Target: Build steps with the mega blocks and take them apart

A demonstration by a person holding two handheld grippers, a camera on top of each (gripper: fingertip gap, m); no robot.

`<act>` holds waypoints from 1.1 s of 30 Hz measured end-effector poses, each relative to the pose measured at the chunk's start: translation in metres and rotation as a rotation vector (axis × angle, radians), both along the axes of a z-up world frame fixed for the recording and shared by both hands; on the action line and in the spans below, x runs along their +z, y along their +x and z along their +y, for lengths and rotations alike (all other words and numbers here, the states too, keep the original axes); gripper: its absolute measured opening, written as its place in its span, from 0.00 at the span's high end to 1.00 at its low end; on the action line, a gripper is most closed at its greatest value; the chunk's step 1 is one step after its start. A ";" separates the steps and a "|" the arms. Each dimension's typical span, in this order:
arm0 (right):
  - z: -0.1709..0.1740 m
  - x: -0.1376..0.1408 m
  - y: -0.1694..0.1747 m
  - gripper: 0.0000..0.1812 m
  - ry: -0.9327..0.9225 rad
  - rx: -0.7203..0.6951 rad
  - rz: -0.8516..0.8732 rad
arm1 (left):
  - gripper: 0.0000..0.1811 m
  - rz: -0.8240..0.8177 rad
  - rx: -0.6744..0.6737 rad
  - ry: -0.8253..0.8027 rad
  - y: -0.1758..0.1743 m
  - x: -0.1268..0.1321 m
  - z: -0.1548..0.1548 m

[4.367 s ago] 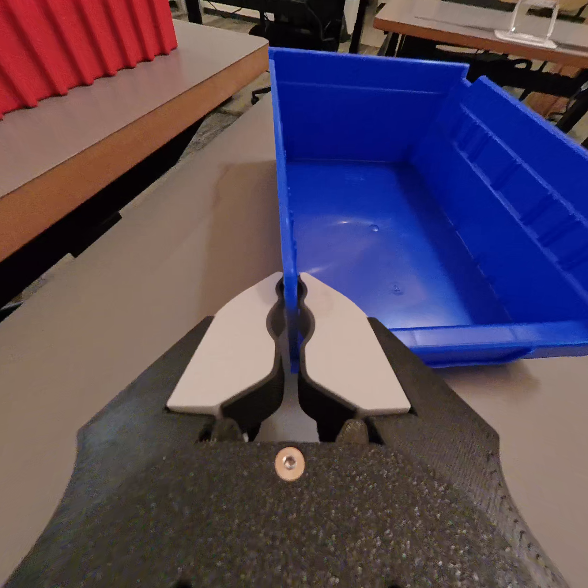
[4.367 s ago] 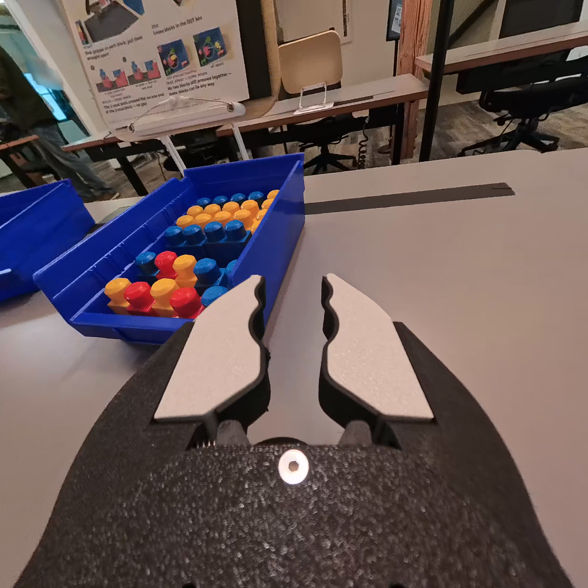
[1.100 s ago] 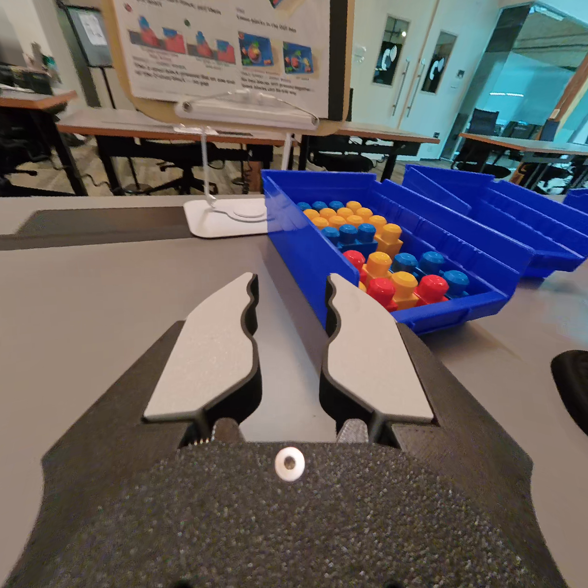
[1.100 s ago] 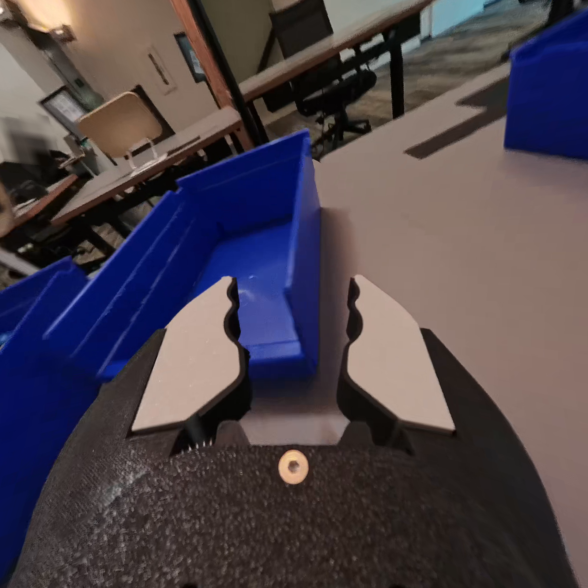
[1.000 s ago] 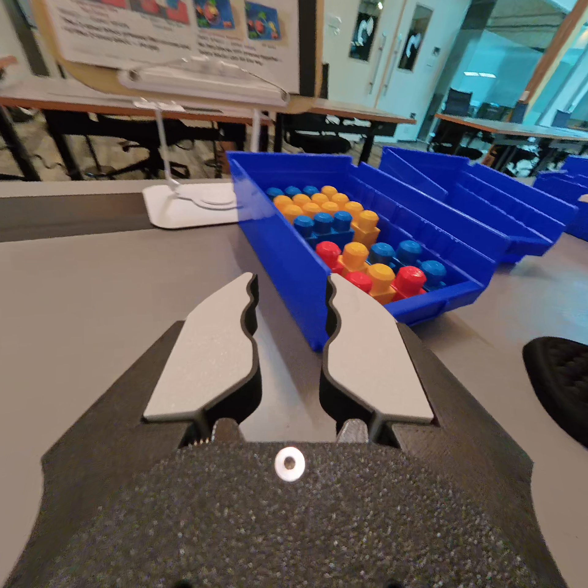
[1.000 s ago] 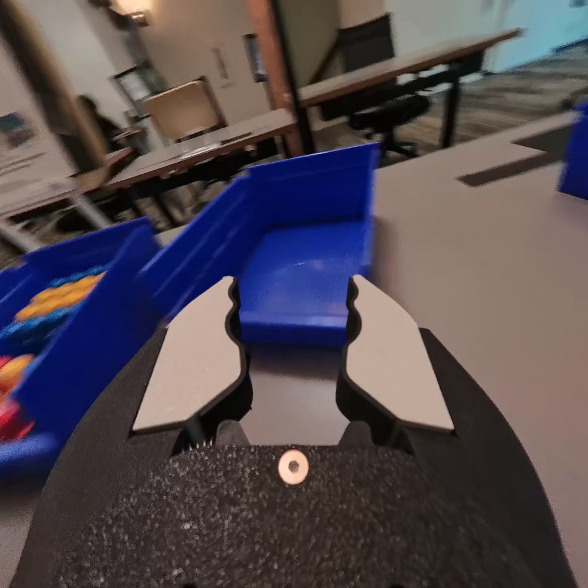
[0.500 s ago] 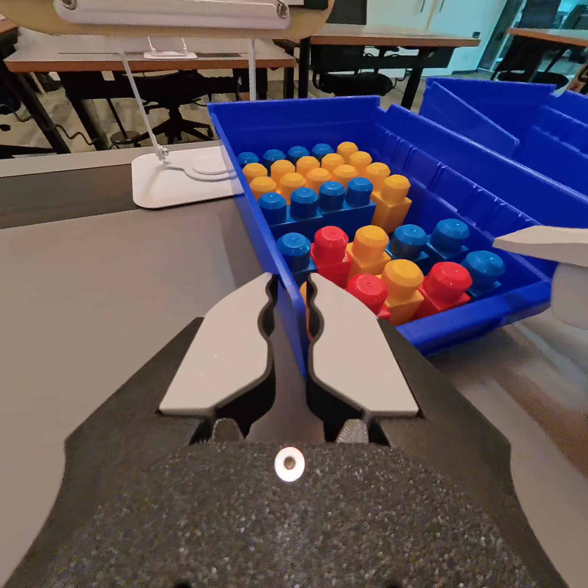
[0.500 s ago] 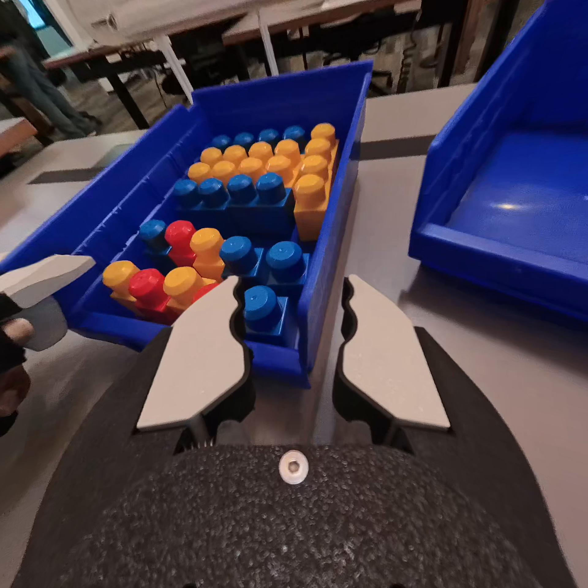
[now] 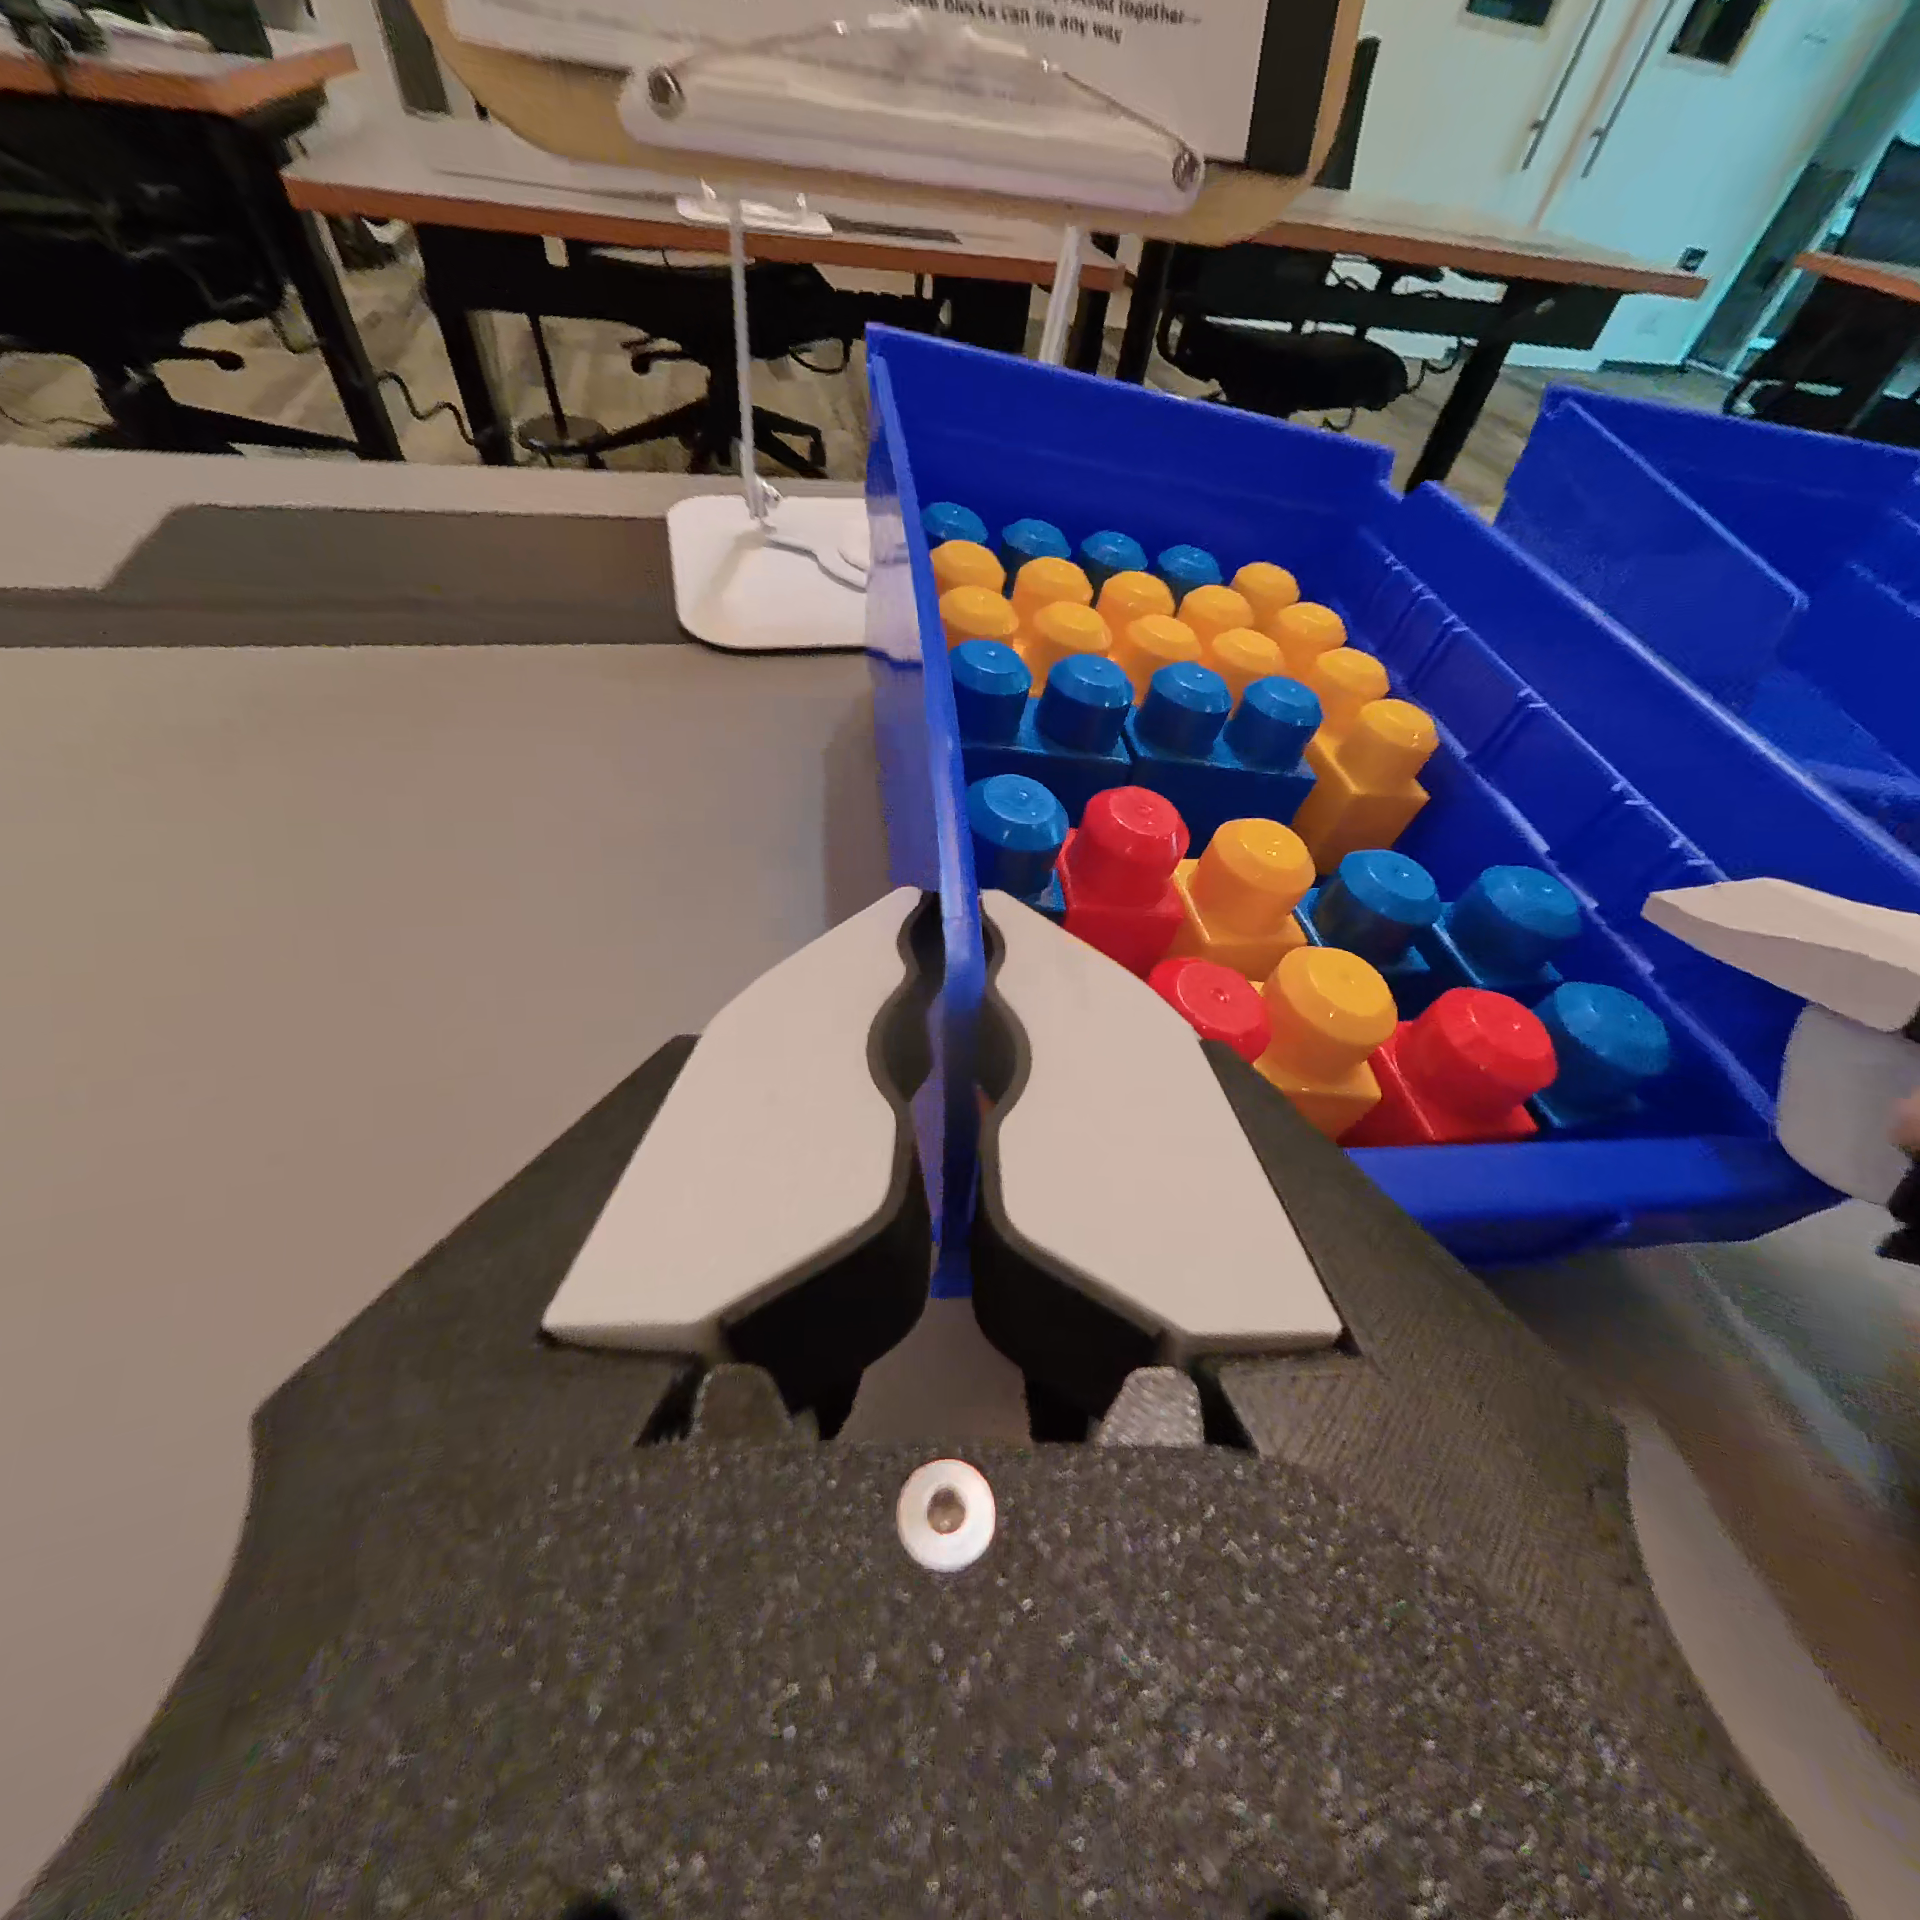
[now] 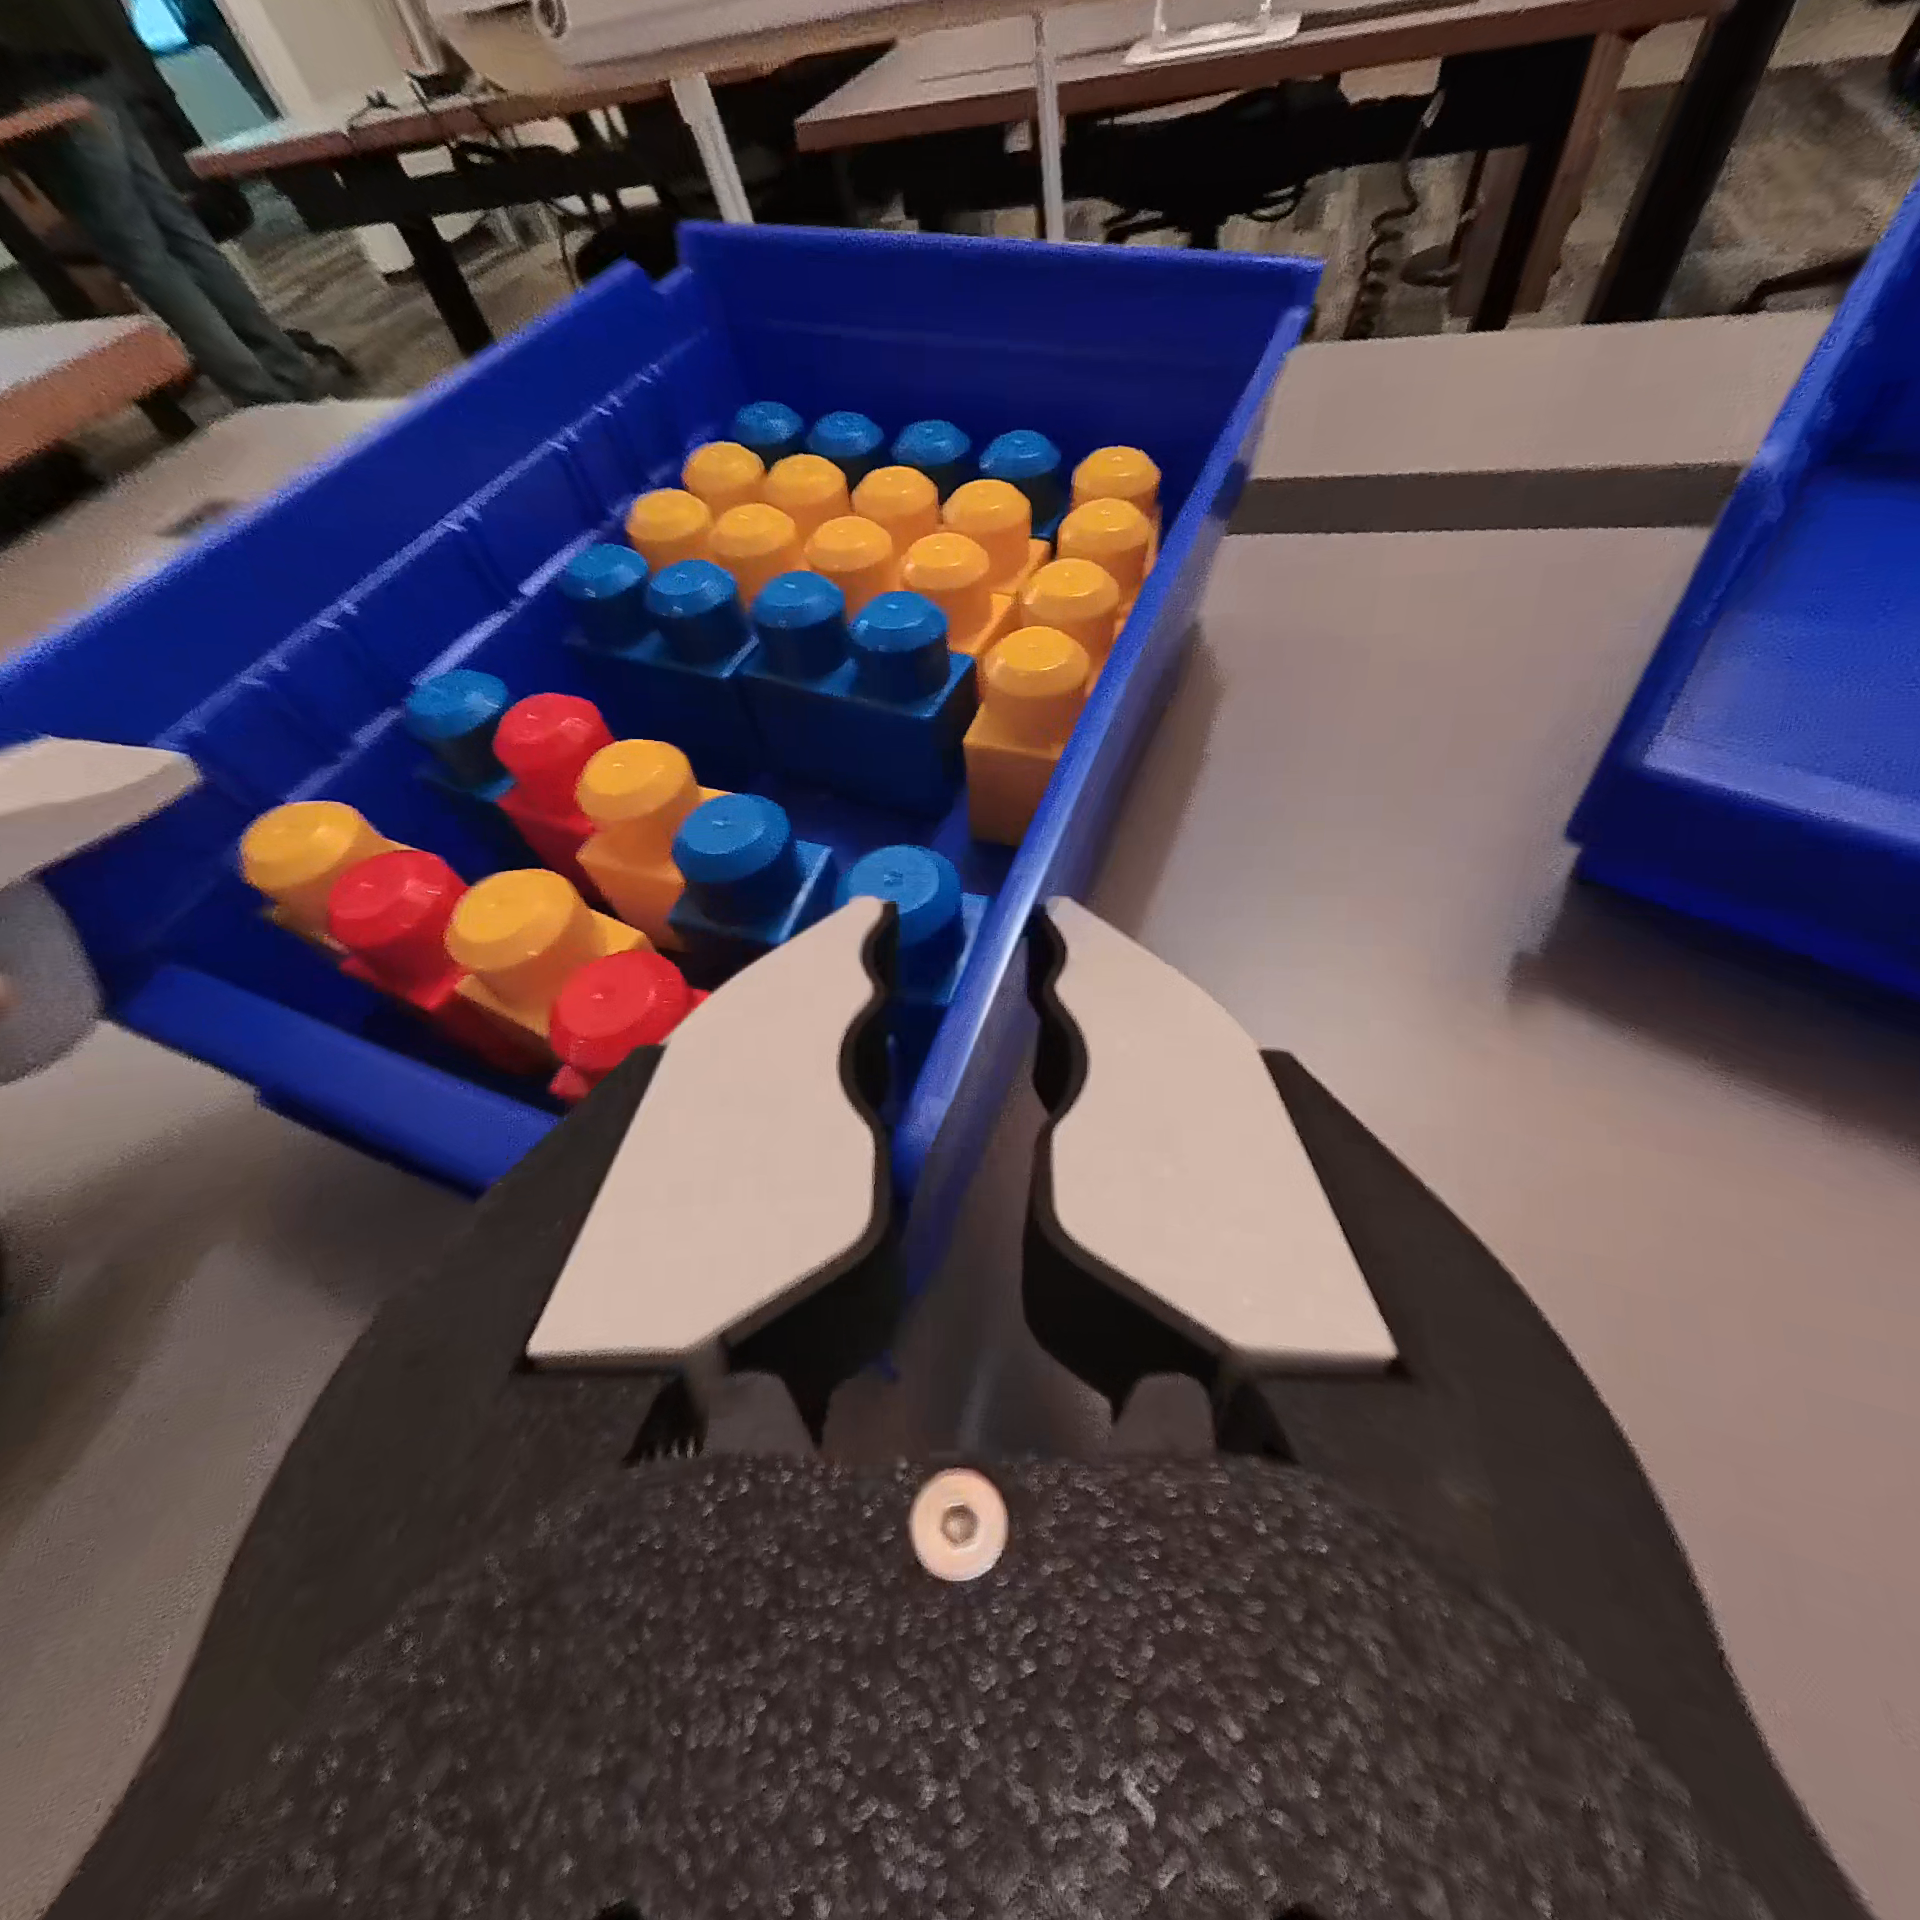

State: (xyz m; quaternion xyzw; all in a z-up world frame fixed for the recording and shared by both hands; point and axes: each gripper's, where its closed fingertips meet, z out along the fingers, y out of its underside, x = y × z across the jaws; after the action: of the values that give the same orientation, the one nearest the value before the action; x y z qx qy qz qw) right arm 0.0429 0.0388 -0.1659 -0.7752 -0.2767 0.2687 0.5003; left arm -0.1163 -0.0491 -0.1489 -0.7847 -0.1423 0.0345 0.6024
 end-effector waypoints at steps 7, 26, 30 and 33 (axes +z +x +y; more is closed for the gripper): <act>-0.025 0.041 -0.046 0.93 0.144 0.066 0.039 | 0.98 0.088 0.128 0.097 -0.039 0.043 -0.050; -0.100 0.051 -0.161 0.79 0.125 0.376 0.114 | 0.98 -0.107 0.384 0.138 -0.206 0.032 -0.124; -0.090 0.048 -0.118 0.76 0.171 0.308 0.111 | 0.98 -0.112 0.427 0.123 -0.230 0.025 -0.130; -0.073 0.057 -0.076 0.76 0.203 0.221 0.124 | 0.98 -0.135 0.472 0.133 -0.248 0.019 -0.134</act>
State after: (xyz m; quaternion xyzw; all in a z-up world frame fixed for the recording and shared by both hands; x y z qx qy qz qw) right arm -0.0335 -0.0338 -0.1084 -0.6675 -0.3547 0.3400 0.5595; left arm -0.3639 -0.1833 -0.1299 -0.6889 -0.3633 0.1123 0.6171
